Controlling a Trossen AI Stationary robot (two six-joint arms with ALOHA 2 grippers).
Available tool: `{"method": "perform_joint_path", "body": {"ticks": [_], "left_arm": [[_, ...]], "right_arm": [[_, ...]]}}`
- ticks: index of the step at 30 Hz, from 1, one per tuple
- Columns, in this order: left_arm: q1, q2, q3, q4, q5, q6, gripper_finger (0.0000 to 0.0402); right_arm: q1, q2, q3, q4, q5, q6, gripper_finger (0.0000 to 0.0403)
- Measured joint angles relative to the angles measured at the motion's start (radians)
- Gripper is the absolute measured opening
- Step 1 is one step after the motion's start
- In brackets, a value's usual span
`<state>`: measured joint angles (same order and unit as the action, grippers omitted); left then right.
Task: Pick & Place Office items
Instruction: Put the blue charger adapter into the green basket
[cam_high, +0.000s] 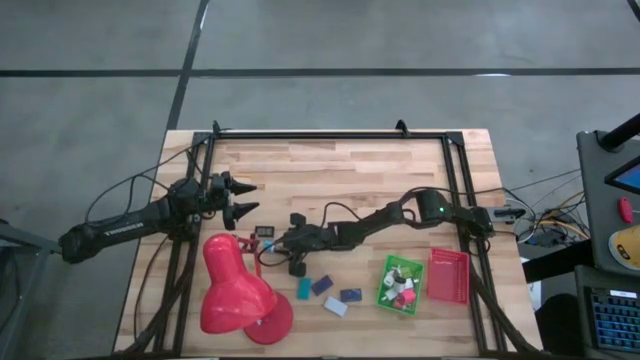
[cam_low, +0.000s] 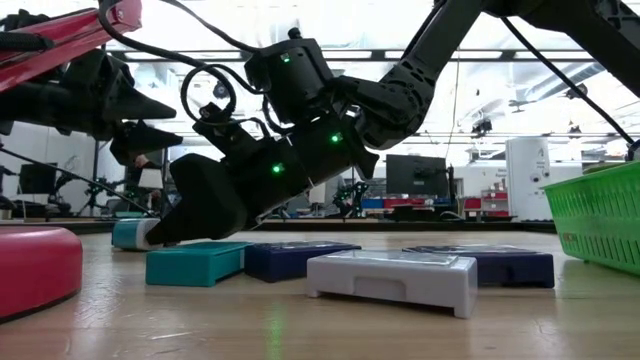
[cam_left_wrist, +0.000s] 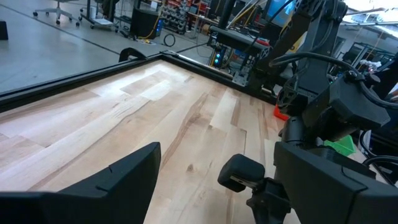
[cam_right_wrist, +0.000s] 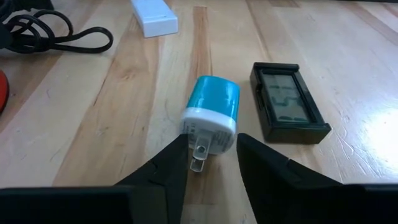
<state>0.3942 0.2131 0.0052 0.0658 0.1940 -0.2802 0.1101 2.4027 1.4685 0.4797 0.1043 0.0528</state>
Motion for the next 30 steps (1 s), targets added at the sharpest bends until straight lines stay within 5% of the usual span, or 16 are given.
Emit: {"method": "perform_joint_path", "body": {"ticks": [20, 30], "left_arm": [[0.000, 0.000, 0.000, 0.000, 0.000, 0.000, 0.0320], [0.000, 0.000, 0.000, 0.000, 0.000, 0.000, 0.0320]], "right_arm": [[0.000, 0.000, -0.001, -0.013, 0.000, -0.004, 0.0052], [0.001, 0.000, -0.001, -0.012, 0.001, -0.035, 0.0044]]}}
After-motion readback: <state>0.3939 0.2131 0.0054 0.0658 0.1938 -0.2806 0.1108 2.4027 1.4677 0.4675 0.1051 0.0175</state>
